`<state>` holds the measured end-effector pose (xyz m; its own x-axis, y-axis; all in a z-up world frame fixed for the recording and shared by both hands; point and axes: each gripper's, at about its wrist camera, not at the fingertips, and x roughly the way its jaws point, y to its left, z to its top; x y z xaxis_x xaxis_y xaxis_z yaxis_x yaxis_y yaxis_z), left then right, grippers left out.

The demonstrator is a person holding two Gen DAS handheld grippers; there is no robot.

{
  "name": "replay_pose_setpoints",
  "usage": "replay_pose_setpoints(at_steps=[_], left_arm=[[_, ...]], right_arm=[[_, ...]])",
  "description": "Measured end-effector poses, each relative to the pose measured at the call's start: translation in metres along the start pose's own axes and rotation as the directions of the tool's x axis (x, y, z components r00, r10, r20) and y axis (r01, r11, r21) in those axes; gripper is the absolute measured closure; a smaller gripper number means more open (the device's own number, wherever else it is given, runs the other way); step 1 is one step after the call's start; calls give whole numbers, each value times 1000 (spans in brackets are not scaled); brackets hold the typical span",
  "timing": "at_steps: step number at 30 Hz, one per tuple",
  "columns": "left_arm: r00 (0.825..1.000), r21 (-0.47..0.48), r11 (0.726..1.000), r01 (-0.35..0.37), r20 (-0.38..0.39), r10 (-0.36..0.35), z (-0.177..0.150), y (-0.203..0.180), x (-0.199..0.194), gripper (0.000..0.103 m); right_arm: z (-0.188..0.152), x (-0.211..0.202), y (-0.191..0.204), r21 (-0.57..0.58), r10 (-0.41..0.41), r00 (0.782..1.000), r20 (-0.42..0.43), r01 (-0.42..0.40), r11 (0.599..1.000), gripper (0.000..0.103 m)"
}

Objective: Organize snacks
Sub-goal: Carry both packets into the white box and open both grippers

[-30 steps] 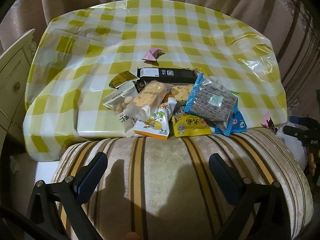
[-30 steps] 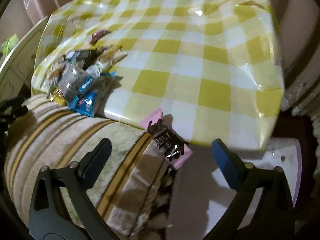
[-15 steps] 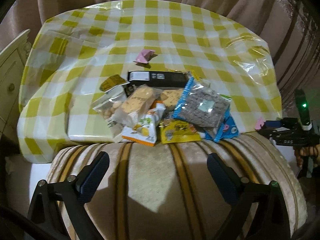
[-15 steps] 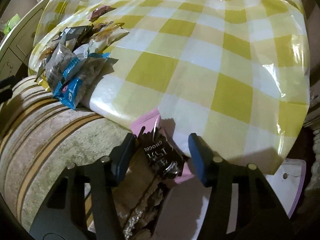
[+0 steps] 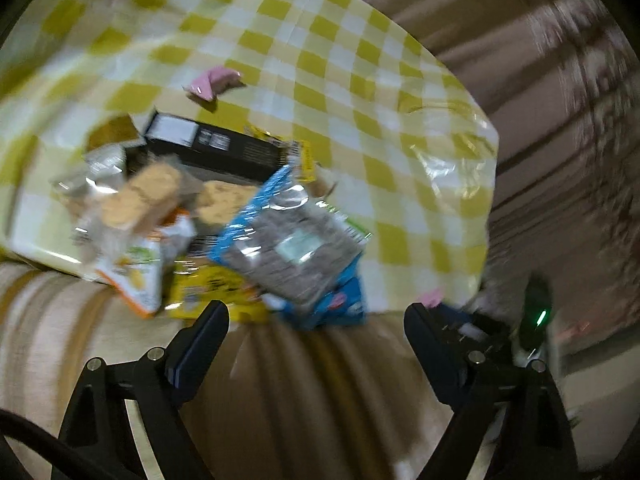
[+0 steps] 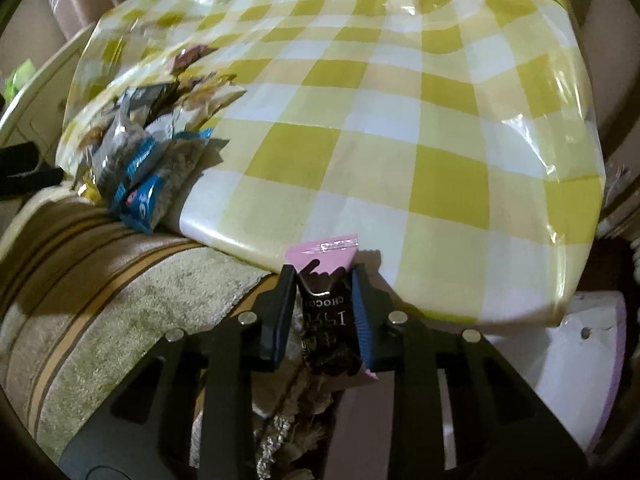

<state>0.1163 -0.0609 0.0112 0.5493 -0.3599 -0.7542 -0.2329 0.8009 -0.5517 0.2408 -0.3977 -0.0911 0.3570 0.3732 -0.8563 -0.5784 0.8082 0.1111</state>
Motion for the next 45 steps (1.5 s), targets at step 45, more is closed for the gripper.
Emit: replay_pose_setpoints(at_steps=[45], left_arm=[[997, 30, 997, -70, 19, 69, 0, -108, 45, 50]], right_arm=[[-61, -87, -67, 325, -55, 979, 195, -11, 946, 75]])
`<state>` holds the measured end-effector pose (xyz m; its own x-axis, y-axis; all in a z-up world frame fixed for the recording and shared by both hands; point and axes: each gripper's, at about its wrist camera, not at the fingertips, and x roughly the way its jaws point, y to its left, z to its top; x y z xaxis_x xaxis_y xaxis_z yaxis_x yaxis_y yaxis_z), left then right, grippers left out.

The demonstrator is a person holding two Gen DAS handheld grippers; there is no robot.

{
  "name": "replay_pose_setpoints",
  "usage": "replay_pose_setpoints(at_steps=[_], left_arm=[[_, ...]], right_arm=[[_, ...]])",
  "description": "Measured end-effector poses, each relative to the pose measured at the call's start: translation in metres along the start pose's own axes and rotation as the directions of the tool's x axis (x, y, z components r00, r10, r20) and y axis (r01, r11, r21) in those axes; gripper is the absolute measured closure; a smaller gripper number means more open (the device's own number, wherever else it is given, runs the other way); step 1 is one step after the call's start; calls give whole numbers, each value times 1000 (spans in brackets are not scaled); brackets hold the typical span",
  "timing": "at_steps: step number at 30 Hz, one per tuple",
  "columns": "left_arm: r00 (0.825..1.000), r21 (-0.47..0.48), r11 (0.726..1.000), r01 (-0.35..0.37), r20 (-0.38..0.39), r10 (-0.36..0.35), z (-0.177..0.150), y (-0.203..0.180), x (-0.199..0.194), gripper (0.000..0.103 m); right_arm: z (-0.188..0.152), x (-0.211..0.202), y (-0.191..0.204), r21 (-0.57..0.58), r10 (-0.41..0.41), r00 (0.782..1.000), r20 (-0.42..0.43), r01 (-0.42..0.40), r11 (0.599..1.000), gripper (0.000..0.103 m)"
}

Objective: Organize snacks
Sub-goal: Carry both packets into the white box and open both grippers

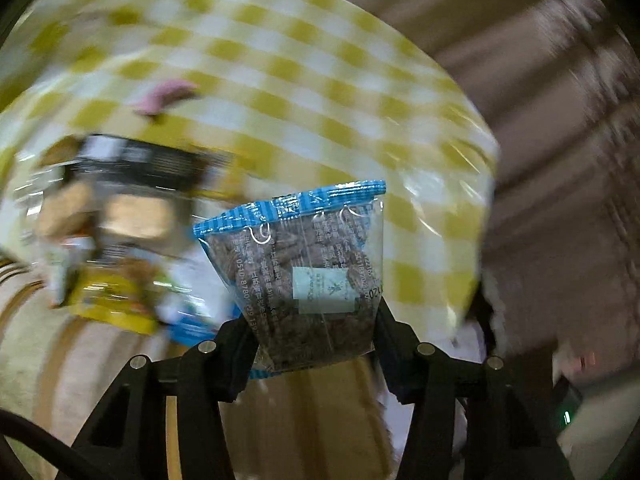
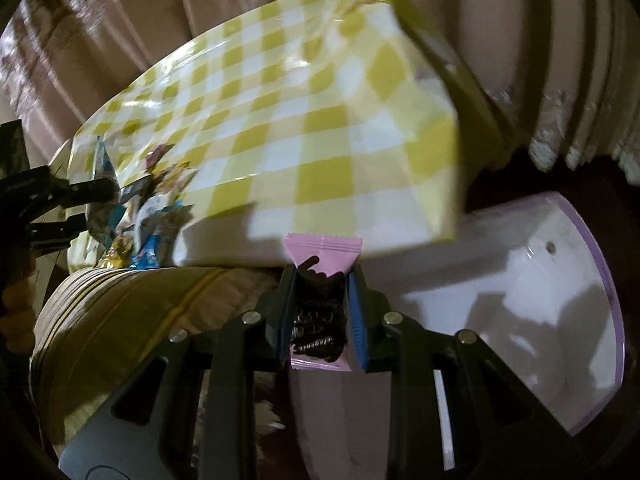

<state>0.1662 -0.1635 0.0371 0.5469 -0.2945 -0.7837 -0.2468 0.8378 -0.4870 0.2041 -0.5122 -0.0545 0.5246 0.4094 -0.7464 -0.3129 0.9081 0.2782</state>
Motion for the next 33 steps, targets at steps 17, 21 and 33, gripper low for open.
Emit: replay_pose_setpoints(at_steps=[17, 21, 33], left_arm=[[915, 270, 944, 192, -396, -73, -65, -119, 111, 50], [906, 310, 933, 185, -421, -39, -74, -128, 126, 49], [869, 312, 934, 173, -494, 4, -85, -126, 160, 49]], right_arm=[[-72, 23, -54, 126, -96, 983, -156, 116, 985, 72], [-97, 40, -57, 132, -101, 970, -222, 133, 982, 72], [-133, 44, -44, 112, -90, 946, -311, 130, 985, 71]])
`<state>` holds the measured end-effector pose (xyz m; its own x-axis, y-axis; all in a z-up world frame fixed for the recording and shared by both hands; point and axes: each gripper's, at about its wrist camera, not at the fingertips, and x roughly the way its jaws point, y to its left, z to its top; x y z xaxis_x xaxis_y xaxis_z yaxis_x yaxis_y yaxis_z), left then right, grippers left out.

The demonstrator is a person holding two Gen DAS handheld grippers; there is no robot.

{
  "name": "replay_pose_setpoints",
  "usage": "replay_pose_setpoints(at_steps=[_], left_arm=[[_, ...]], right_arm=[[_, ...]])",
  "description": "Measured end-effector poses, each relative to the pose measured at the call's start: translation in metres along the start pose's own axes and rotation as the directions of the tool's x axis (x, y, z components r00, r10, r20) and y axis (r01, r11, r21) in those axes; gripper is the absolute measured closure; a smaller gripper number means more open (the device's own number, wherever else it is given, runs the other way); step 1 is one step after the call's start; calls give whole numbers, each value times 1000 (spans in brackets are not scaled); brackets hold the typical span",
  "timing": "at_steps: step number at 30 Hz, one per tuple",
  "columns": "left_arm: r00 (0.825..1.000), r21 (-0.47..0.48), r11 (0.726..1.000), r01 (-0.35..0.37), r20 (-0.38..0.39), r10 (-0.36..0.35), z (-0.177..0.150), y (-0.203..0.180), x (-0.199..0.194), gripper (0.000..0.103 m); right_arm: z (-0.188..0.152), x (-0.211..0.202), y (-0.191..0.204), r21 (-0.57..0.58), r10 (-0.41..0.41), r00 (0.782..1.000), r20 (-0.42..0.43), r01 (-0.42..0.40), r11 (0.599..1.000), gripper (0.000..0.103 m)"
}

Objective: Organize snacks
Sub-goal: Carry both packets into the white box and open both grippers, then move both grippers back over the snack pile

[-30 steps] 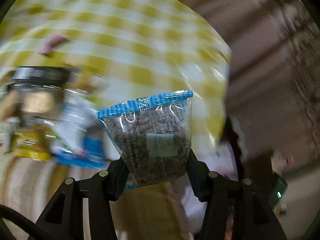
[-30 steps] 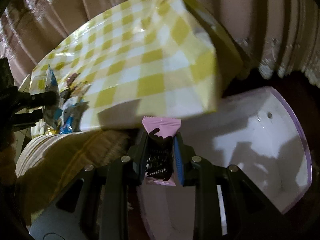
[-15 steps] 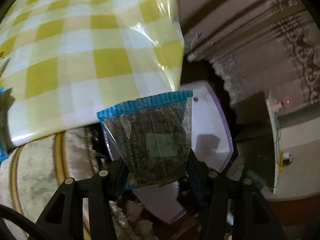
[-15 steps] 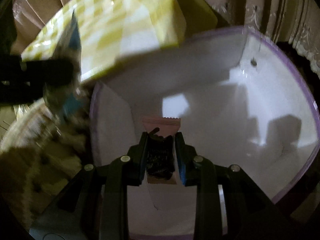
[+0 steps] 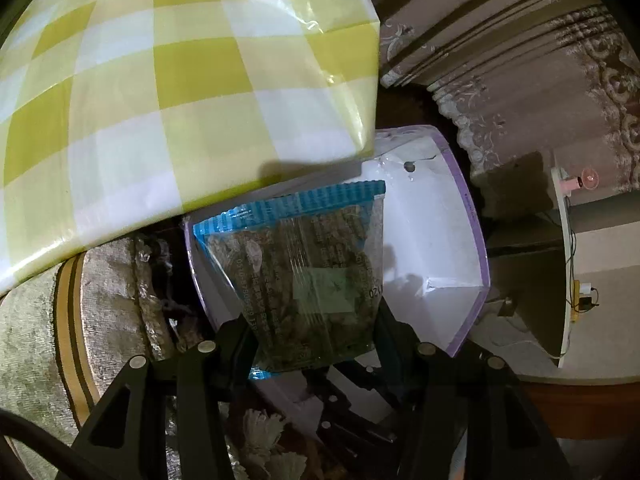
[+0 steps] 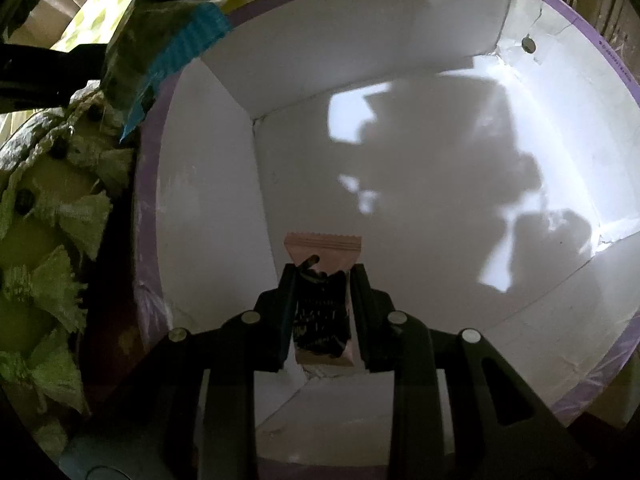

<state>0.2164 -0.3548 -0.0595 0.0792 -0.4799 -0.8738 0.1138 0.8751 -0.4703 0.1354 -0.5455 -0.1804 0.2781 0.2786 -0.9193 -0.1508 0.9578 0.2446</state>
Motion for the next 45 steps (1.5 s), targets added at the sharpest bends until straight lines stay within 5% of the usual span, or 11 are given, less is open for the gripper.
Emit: replay_pose_setpoints(at_steps=[9, 14, 25, 32, 38, 45], left_arm=[[1000, -9, 1000, -22, -7, 22, 5, -4, 9, 48], [1000, -16, 1000, 2, 6, -2, 5, -1, 6, 44], [989, 2, 997, 74, 130, -73, -1, 0, -25, 39], [943, 46, 996, 76, 321, -86, -18, 18, -89, 35], [884, -36, 999, -40, 465, 52, -41, 78, -149, 35], [795, -234, 962, -143, 552, 253, -86, 174, -207, 35]], right_arm=[[-2, -9, 6, 14, 15, 1000, -10, -14, 1000, 72], [2, -22, 0, 26, -31, 999, 25, 30, 999, 37], [30, -55, 21, -70, -120, 985, 122, 129, 989, 34], [73, -83, 54, -139, -136, 963, 231, 171, 975, 34], [132, -105, 114, -149, -11, 947, 322, 63, 987, 31], [176, -112, 210, -253, 108, 929, 354, -16, 967, 24]])
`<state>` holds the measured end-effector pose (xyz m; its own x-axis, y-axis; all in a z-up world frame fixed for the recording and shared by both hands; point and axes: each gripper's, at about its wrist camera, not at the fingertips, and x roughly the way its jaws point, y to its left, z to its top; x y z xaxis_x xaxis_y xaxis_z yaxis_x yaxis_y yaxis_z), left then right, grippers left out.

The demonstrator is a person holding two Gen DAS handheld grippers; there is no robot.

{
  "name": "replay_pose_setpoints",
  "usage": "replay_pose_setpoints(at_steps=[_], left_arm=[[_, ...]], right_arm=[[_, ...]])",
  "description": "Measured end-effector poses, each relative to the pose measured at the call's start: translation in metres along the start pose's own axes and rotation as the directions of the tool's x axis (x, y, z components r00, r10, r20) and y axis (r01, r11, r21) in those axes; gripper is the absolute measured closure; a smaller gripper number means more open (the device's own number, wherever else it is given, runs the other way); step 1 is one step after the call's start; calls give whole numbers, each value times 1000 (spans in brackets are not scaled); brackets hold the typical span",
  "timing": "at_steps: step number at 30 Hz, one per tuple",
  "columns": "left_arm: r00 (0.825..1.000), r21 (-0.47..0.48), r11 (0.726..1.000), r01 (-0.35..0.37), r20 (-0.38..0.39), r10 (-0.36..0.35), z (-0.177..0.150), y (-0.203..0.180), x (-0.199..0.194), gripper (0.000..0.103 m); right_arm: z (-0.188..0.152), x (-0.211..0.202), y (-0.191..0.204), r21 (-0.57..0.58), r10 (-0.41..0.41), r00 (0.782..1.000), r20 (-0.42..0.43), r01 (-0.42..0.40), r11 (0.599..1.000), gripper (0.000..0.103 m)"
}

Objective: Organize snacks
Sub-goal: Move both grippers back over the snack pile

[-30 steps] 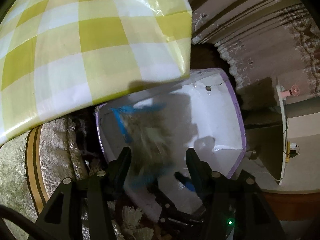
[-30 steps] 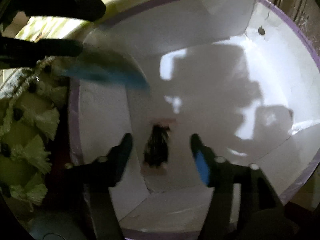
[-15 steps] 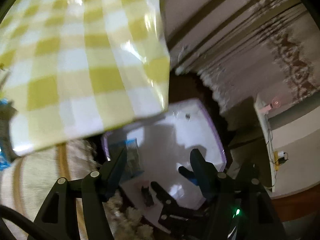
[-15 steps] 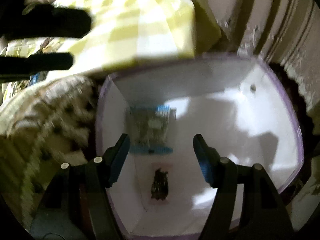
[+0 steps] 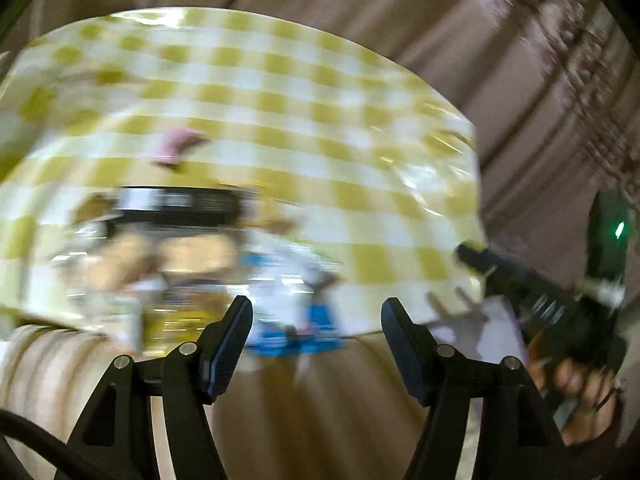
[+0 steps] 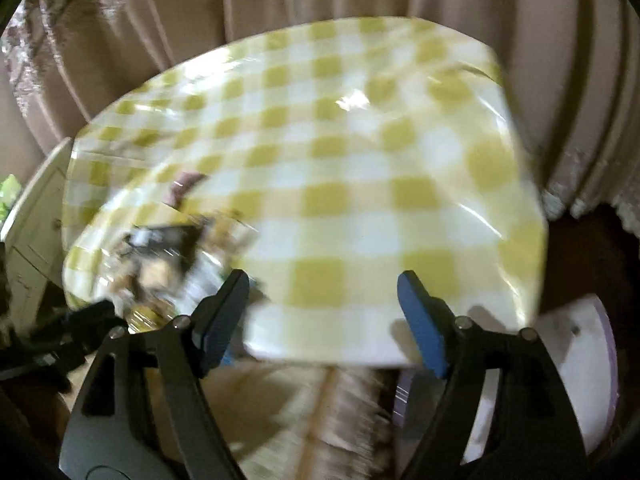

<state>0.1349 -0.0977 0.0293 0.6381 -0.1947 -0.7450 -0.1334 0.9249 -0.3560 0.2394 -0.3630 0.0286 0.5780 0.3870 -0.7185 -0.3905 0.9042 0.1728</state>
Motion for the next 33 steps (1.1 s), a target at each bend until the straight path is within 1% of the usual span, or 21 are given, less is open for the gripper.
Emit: replay_pose_setpoints(at_steps=[3, 4, 5, 7, 9, 11, 12, 14, 15, 16, 18, 21, 22, 24, 25, 26, 28, 30, 31, 32, 33], left_arm=[[999, -61, 998, -21, 26, 22, -2, 41, -13, 35], [999, -84, 996, -33, 29, 35, -4, 52, -16, 36], [999, -104, 994, -40, 31, 44, -6, 61, -18, 36], [998, -141, 989, -38, 39, 44, -7, 79, -21, 36], [996, -137, 988, -67, 55, 75, -8, 89, -28, 36], [994, -141, 988, -70, 69, 81, -10, 97, -33, 36], [995, -154, 986, -61, 75, 73, -12, 99, -35, 36], [996, -186, 982, -36, 73, 51, -15, 106, -32, 36], [997, -196, 980, -31, 61, 44, -16, 108, -26, 36], [999, -201, 979, -30, 37, 38, -16, 109, -18, 37], [999, -206, 978, -21, 35, 28, -17, 112, -17, 39], [999, -205, 979, -23, 37, 31, -15, 112, -15, 42], [999, -206, 978, -29, 34, 37, -14, 112, -14, 42], [999, -212, 977, -25, 32, 32, -11, 113, -15, 42], [999, -207, 978, -18, 33, 26, -10, 113, -15, 42], [999, -201, 980, -16, 30, 22, -8, 113, -15, 42], [999, -172, 984, -37, 15, 41, 2, 114, -11, 42], [998, -125, 990, -61, 10, 63, 11, 113, -8, 42], [997, -96, 993, -76, 3, 76, 16, 114, -5, 42], [996, -74, 994, -84, -5, 84, 21, 115, -1, 42], [997, -62, 995, -79, -18, 78, 23, 117, 4, 42]], right_arm=[[28, 9, 30, -45, 49, 999, 15, -48, 998, 24], [38, 12, 39, -59, 63, 997, 32, -61, 996, 24], [45, 14, 46, -70, 67, 997, 46, -64, 995, 24], [59, 20, 61, -93, 61, 997, 43, -57, 994, 24], [62, 24, 69, -115, 44, 998, 40, -39, 993, 24], [56, 22, 66, -70, 26, 999, 38, -23, 997, 24], [50, 26, 65, -59, 37, 999, 7, -36, 998, 24], [38, 29, 66, -73, 36, 999, -40, -39, 997, 24], [32, 26, 66, -86, 34, 998, -46, -38, 996, 24], [24, 26, 66, -99, 23, 997, -70, -30, 995, 24], [15, 24, 62, -86, 10, 995, -98, -18, 996, 24], [-6, 22, 62, -108, -16, 990, -143, 1, 994, 24], [-18, 23, 61, -111, -10, 986, -166, -9, 994, 24], [-29, 26, 60, -128, -8, 979, -203, -18, 992, 24], [-33, 29, 59, -126, -21, 977, -213, -6, 992, 24], [-36, 29, 58, -122, -18, 977, -212, -8, 992, 24], [-38, 30, 56, -96, 18, 982, -190, -37, 995, 22], [-42, 38, 54, -61, 37, 976, -213, -51, 997, 21], [-43, 43, 54, -59, 48, 973, -225, -62, 996, 21], [-43, 46, 56, -73, 40, 972, -232, -58, 996, 21], [-43, 46, 59, -82, 31, 973, -228, -51, 995, 21]])
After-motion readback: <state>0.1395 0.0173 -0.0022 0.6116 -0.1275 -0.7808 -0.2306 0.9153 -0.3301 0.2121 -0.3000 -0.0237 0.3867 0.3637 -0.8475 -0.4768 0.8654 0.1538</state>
